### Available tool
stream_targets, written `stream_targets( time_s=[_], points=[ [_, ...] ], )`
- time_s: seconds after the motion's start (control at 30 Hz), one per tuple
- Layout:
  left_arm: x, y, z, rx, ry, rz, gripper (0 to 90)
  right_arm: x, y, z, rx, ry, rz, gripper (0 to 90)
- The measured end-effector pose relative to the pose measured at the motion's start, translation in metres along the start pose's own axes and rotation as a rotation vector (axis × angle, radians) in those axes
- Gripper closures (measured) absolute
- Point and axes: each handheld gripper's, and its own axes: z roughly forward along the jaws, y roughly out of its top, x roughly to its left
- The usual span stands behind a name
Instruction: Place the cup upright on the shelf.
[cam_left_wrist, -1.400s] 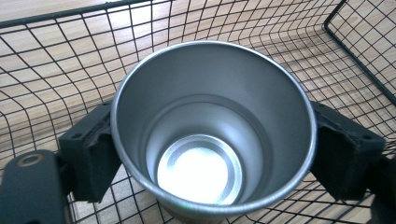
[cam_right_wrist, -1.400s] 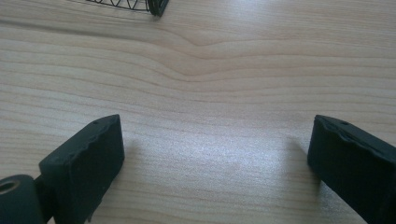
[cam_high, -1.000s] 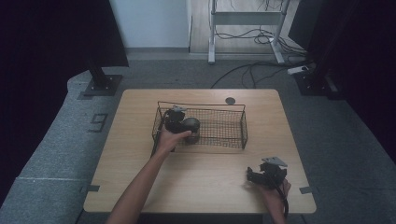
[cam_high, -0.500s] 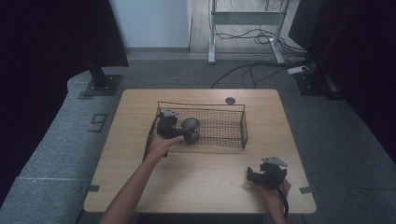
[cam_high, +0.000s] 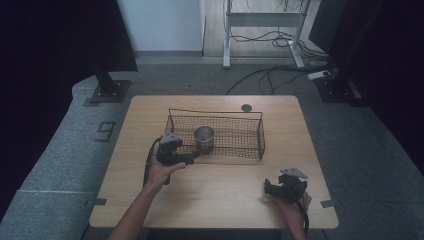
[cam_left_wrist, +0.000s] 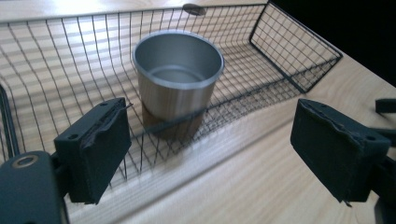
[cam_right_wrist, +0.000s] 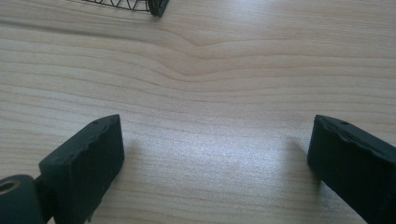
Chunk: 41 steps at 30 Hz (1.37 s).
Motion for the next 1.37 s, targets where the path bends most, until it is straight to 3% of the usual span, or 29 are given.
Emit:
stream_targets(
  time_s=[0.23,0.7,1.07,1.37],
  points=[
    [0.001,-0.028,-0.012,0.021,0.009,0.013,12.7,0.000,0.000,0.000,0.000,0.000,0.000,3.7],
    [0.006,-0.080,-0.027,0.078,0.013,-0.023,13.8,0.000,0.000,0.000,0.000,0.000,0.000,3.6],
    [0.011,-0.101,-0.024,0.138,0.029,-0.047,14.4,0.000,0.000,0.000,0.000,0.000,0.000,3.6],
    [0.011,-0.103,-0.023,0.144,0.032,-0.042,14.6,0.000,0.000,0.000,-0.001,-0.002,0.000,3.7]
  ],
)
